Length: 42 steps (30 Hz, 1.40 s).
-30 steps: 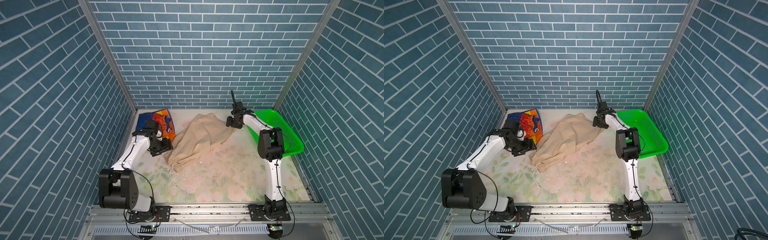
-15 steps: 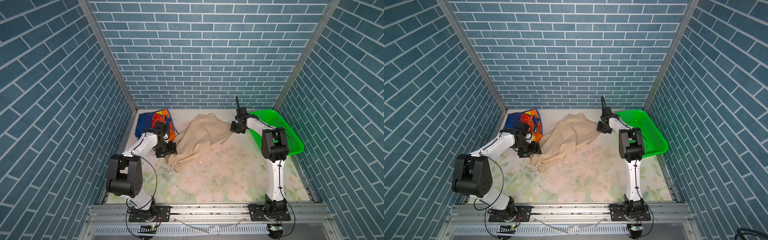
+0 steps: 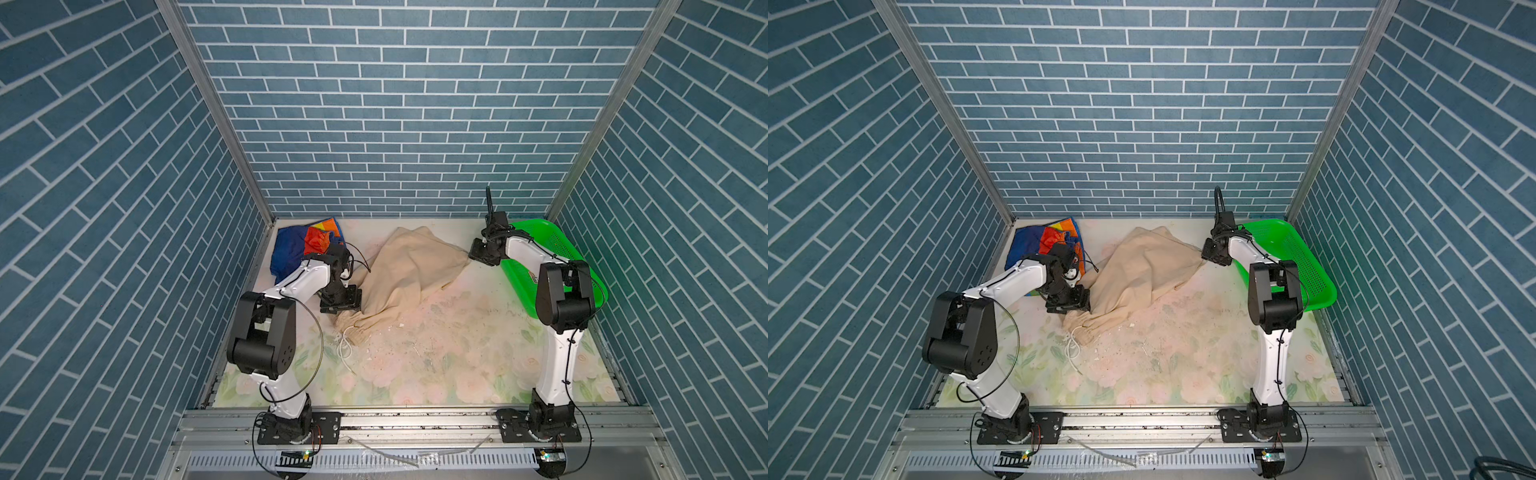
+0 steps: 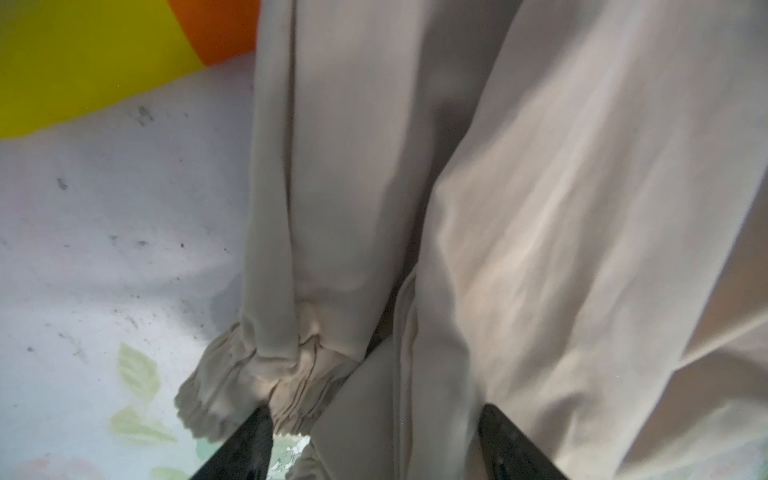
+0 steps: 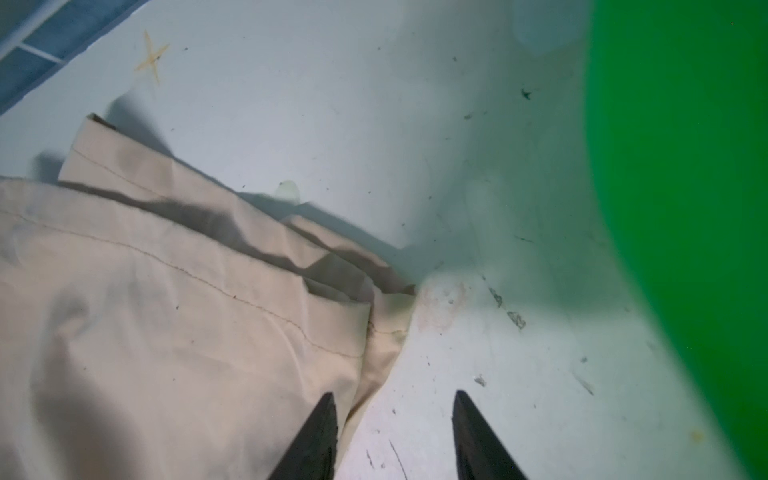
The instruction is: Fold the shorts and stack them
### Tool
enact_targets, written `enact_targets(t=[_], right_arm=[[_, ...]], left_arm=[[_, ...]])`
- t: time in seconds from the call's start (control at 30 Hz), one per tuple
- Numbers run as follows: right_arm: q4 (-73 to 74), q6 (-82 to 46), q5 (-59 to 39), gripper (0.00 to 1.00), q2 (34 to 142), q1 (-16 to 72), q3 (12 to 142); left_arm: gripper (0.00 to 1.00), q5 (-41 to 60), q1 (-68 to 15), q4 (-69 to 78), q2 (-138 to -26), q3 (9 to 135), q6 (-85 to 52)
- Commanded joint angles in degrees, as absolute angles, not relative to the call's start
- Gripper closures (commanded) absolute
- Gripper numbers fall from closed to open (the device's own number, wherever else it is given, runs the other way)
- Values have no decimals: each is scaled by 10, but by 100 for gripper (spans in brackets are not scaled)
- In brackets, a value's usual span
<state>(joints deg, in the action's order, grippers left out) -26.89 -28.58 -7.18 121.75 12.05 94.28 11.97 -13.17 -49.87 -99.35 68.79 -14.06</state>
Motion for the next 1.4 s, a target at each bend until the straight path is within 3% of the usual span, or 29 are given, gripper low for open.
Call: enact_targets(t=[0.0,0.27,0.4,0.5,0.53,0.7,0.9,1.13,1.23,1.3,1.33,1.37], right_arm=[[-276,-291,-104,49,1244,123,979],[-283,-290,-127,48,1303,132,1044],[-291,-297,-122,65,1324,133,1061],[-278,-301,-113,96,1317,132,1044],[-271,-303,-107,100,1308,132,1033],[-240,-313,-56,100,1251,128,955],[-192,-353,-2,100,1156,114,805],[-178,-378,5,100,1101,114,692],[-196,-369,17,100,1073,114,663],[-210,-360,25,100,1054,113,644],[-219,-354,28,100,1044,113,637],[-228,-350,30,89,1038,113,633]], left_arm=[[21,101,-133,-519,-1005,699,-130],[23,114,-133,-514,-1024,706,-132],[20,117,-133,-515,-1030,710,-132],[20,115,-133,-516,-1031,708,-130],[21,114,-133,-515,-1031,707,-130],[26,116,-133,-512,-1040,710,-130],[41,114,-133,-521,-1049,732,-122],[72,109,-133,-526,-1058,764,-125],[79,116,-133,-530,-1058,780,-125],[79,114,-133,-536,-1058,788,-125],[74,113,-133,-539,-1057,791,-124],[65,112,-133,-543,-1056,792,-124]])
